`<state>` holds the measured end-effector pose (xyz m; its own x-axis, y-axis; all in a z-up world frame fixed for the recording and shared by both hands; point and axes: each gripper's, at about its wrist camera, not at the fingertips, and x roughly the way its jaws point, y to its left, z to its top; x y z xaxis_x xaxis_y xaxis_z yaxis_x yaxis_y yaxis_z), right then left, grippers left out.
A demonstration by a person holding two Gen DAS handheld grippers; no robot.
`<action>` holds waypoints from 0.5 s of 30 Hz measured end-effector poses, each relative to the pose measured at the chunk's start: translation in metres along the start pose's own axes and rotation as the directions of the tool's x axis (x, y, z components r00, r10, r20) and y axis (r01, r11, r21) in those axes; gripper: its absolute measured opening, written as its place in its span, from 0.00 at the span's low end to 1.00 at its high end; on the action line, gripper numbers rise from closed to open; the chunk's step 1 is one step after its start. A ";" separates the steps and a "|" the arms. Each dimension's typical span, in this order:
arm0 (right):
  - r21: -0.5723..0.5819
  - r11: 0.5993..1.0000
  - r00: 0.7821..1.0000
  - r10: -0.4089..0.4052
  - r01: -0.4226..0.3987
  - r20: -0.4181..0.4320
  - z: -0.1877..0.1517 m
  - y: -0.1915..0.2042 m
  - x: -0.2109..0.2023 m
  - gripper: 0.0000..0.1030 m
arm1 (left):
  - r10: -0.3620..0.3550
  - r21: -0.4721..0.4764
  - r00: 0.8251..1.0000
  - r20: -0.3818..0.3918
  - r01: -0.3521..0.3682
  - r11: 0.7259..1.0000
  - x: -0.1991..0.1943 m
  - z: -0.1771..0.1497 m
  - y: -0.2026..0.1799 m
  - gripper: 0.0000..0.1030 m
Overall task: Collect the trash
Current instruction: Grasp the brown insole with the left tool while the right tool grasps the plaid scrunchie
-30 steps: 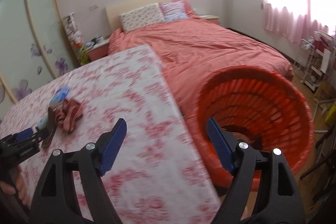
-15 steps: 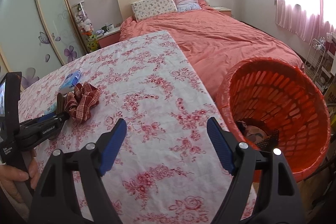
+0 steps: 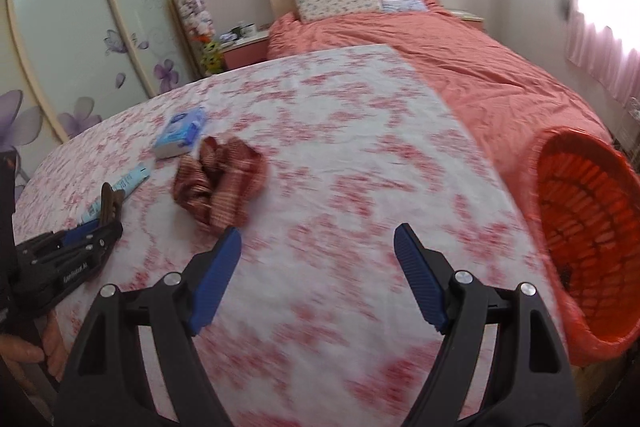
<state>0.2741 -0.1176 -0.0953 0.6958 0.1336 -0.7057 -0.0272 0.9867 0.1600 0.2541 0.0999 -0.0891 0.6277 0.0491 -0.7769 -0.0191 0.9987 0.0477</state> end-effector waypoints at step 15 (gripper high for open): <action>-0.066 0.998 0.995 0.014 -0.020 -0.094 0.033 0.074 0.068 0.77 | -0.051 -0.045 0.999 0.006 0.051 0.998 0.003 0.001 0.021 0.33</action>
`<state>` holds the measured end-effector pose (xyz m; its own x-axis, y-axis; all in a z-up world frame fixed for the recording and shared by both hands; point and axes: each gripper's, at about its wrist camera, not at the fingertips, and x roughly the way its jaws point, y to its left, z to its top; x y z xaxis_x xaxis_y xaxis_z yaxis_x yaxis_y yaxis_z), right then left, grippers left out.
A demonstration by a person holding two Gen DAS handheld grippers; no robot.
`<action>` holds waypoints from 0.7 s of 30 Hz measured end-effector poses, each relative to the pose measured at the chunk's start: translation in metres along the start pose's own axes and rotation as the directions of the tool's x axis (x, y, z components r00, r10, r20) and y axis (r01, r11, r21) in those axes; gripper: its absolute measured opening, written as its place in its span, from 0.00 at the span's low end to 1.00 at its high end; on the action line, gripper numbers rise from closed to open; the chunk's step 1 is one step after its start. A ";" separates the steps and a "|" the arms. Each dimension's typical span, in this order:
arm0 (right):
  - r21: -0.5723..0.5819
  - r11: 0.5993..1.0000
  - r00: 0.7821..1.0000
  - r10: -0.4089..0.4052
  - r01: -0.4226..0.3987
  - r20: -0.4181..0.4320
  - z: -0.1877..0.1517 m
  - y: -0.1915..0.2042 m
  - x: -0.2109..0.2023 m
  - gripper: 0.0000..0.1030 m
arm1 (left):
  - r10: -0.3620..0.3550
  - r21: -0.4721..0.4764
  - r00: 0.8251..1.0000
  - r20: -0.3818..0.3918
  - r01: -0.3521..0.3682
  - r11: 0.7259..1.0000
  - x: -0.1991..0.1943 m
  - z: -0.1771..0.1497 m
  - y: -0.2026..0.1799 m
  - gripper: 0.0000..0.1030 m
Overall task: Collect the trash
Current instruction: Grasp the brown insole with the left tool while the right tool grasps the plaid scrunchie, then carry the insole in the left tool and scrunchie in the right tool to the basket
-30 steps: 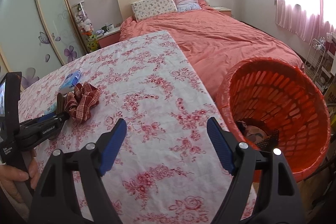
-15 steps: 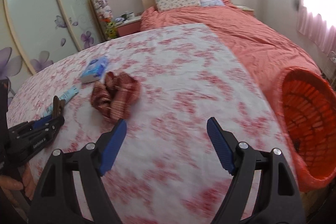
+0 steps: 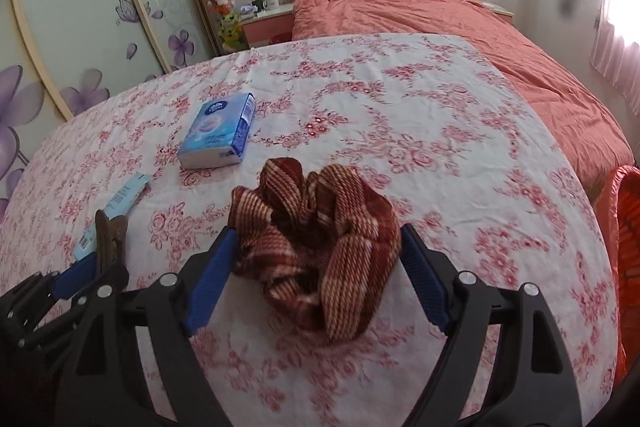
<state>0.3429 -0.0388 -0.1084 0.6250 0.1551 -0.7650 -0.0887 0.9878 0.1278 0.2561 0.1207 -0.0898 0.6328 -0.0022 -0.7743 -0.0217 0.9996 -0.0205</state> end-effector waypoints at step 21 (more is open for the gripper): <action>0.043 0.987 0.987 -0.157 0.156 0.016 -0.018 -0.046 -0.024 0.29 | -0.006 -0.005 1.000 0.001 0.006 1.000 -0.001 -0.001 0.000 0.33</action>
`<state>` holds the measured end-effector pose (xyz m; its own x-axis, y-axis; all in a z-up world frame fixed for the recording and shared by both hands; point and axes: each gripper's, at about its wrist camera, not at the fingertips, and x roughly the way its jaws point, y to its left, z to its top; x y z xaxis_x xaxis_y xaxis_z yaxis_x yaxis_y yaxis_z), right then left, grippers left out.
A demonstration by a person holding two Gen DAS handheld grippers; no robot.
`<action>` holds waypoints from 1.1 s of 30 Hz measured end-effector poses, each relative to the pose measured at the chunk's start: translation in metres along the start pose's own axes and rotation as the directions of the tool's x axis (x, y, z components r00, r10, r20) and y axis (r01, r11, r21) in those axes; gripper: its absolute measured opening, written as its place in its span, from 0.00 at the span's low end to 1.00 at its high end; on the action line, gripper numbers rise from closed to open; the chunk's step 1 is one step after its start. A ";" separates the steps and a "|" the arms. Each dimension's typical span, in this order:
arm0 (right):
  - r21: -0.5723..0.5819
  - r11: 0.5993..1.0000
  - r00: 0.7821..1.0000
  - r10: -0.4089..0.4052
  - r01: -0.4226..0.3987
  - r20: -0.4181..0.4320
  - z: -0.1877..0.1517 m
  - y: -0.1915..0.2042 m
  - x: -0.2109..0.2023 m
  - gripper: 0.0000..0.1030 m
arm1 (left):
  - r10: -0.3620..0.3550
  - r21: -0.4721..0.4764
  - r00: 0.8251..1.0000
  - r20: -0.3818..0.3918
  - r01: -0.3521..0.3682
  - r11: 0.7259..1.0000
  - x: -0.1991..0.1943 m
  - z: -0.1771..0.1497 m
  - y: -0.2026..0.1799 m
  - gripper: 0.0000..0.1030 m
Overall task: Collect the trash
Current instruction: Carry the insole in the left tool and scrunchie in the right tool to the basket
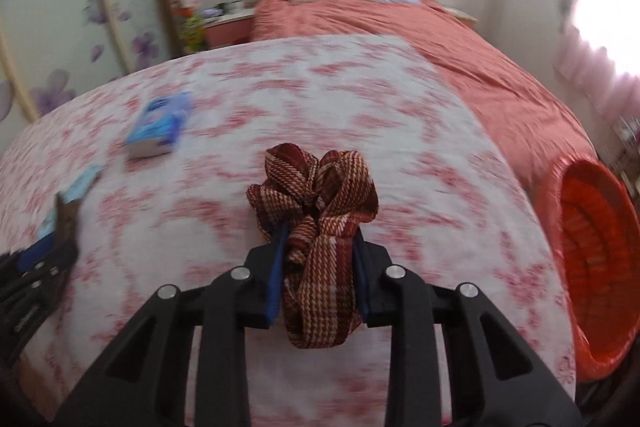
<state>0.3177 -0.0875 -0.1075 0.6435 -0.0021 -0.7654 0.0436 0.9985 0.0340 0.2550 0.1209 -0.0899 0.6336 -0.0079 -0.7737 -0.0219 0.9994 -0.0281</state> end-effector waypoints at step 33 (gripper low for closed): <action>0.083 0.994 0.997 0.077 -0.077 -0.001 -0.008 -0.028 -0.011 0.24 | -0.011 0.055 1.000 0.012 0.010 0.998 -0.011 0.007 -0.025 0.32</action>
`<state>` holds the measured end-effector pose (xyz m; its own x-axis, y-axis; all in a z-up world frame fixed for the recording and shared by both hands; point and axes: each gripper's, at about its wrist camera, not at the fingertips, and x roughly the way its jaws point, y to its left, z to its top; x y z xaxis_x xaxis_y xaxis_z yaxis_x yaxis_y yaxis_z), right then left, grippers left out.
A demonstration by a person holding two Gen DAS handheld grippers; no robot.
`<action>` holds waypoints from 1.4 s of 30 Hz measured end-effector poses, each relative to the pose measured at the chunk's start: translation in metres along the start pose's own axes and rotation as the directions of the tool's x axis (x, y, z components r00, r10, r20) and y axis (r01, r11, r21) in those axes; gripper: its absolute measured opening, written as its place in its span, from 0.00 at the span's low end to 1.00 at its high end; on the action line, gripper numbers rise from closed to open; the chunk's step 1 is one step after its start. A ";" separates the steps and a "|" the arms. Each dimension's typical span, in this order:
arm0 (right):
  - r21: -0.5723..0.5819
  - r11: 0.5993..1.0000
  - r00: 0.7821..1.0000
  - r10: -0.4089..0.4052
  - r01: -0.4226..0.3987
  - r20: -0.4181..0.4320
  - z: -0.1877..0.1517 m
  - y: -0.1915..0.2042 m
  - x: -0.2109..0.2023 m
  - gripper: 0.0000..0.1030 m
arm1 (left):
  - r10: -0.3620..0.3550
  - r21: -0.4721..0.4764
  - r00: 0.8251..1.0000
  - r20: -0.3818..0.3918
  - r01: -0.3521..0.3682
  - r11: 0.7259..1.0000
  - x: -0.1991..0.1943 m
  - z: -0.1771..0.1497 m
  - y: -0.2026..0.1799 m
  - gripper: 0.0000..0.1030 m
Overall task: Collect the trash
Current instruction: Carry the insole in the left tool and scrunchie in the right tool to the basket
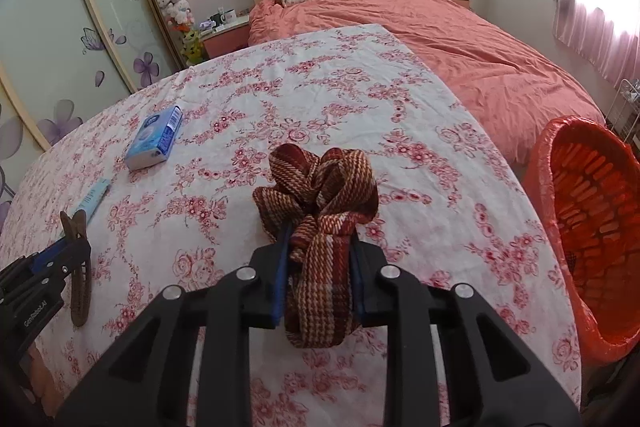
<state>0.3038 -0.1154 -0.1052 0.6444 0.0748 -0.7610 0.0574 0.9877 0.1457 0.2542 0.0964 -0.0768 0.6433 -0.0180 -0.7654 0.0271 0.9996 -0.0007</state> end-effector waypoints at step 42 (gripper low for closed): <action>0.106 0.992 0.980 0.048 -0.069 0.191 0.006 -0.058 -0.101 0.24 | -0.081 0.083 0.985 0.151 0.069 0.994 -0.062 0.026 -0.071 0.32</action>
<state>0.2398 -0.1816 -0.0325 0.7803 0.0945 -0.6182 0.0928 0.9601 0.2639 0.2329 0.0263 -0.0127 0.7469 -0.1016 -0.6572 0.1349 0.9909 0.0002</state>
